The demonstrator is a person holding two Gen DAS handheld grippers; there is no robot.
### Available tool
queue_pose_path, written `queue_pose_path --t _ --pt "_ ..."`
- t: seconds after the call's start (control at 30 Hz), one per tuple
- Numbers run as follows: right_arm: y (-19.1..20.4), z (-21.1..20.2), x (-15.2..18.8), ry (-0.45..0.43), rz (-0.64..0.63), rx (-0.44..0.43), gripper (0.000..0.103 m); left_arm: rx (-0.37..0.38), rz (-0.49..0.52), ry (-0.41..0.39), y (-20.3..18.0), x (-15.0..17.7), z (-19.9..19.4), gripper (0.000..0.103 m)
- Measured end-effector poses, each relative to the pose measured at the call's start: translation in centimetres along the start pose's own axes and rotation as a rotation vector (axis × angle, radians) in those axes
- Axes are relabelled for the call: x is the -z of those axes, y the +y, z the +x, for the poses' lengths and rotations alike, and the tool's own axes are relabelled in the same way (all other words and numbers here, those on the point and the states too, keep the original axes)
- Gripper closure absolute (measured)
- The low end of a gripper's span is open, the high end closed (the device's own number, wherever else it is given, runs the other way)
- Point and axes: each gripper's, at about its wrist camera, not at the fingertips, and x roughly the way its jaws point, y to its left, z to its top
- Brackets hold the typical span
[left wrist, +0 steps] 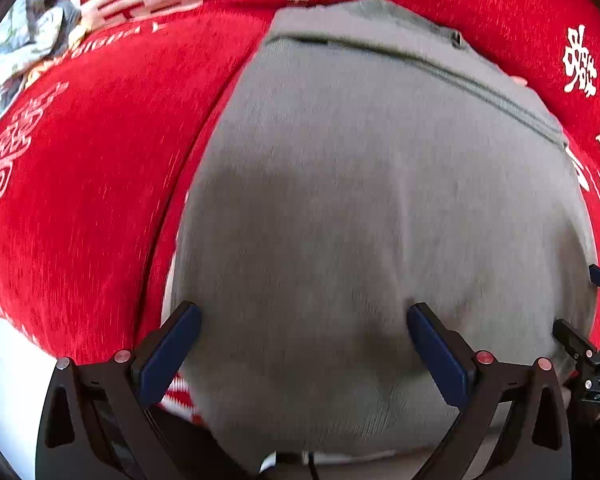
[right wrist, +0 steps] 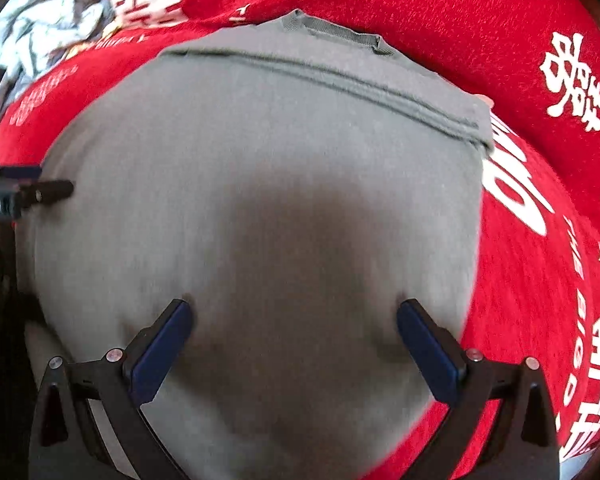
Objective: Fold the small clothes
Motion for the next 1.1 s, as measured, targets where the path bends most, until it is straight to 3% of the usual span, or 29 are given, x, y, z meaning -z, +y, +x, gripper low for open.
queue_pose_path --t 0.23,0.3,0.43,0.57,0.67,0.73,0.8,1.1 --pt "-0.1 -0.9 2.2 0.088 -0.056 0.014 0.001 0.001 0.074 0.057 -0.1 1.6 -0.2 0.000" --pt "-0.1 -0.5 3.5 0.171 -0.081 0.045 0.001 -0.003 0.112 0.071 -0.4 2.1 -0.3 0.000" --pt "-1.7 -0.8 5.9 0.229 -0.028 0.005 0.001 0.029 0.160 0.072 -0.1 3.1 -0.5 0.000" --pt "-4.0 -1.9 6.6 0.205 0.124 -0.172 0.001 0.020 0.222 0.127 1.7 3.9 0.1 0.000" --pt "-4.7 -2.2 6.7 0.178 0.185 -0.300 0.007 0.087 0.215 0.132 2.8 4.5 0.2 0.000" --pt "-4.4 -2.2 6.7 0.159 0.179 -0.342 0.014 0.112 0.204 0.125 3.1 4.6 0.0 0.000" --pt "-4.2 -2.3 6.7 0.145 0.179 -0.386 0.029 0.125 0.221 0.114 3.3 4.7 -0.3 0.000" --pt "-4.1 -2.0 7.4 0.116 0.226 -0.514 0.032 0.126 0.233 0.108 1.8 5.2 -0.4 0.001"
